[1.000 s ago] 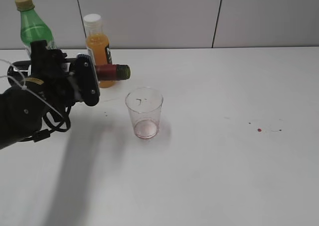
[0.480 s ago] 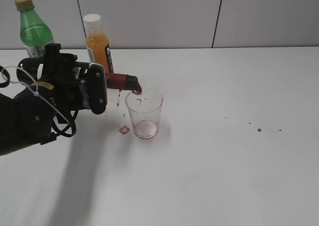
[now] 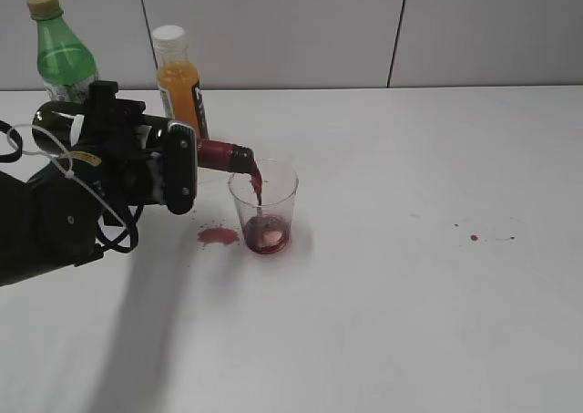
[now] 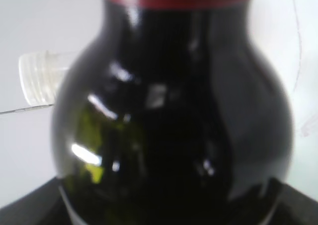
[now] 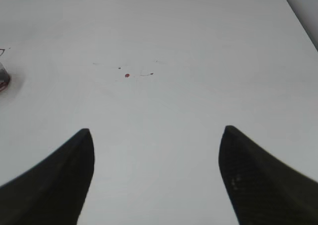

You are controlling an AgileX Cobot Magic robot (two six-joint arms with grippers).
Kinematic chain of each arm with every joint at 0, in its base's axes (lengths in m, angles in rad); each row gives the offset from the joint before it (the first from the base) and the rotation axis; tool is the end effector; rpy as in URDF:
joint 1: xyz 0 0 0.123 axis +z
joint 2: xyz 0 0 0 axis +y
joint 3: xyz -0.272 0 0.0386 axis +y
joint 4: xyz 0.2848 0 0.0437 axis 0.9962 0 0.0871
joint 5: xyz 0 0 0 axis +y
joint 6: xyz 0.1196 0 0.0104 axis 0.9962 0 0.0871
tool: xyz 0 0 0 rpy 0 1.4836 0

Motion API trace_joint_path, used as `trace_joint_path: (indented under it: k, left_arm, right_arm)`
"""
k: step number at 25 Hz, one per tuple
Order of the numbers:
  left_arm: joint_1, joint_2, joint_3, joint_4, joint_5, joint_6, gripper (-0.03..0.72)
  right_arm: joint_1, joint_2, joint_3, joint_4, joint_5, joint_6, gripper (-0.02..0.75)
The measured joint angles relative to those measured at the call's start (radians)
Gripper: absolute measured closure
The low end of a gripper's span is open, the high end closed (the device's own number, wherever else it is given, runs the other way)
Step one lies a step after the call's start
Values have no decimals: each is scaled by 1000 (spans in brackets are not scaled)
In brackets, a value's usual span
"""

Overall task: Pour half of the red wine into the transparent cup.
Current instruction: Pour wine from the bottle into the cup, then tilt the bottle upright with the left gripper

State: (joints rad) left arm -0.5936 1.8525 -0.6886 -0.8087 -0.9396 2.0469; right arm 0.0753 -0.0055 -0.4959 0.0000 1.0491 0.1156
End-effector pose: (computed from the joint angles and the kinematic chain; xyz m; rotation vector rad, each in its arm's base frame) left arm 0.3360 -0.1422 0.0986 1.4622 1.3791 1.1830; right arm 0.0639 0.0048 0.2819 0.0410 2.0330 0.1202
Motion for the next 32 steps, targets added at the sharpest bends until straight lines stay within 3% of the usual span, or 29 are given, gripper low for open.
trace_joint_path:
  k: [32]
  left_arm:
    - [-1, 1, -37, 13, -11, 54, 154]
  right_arm:
    - [0, 0, 0, 0, 0, 0, 148]
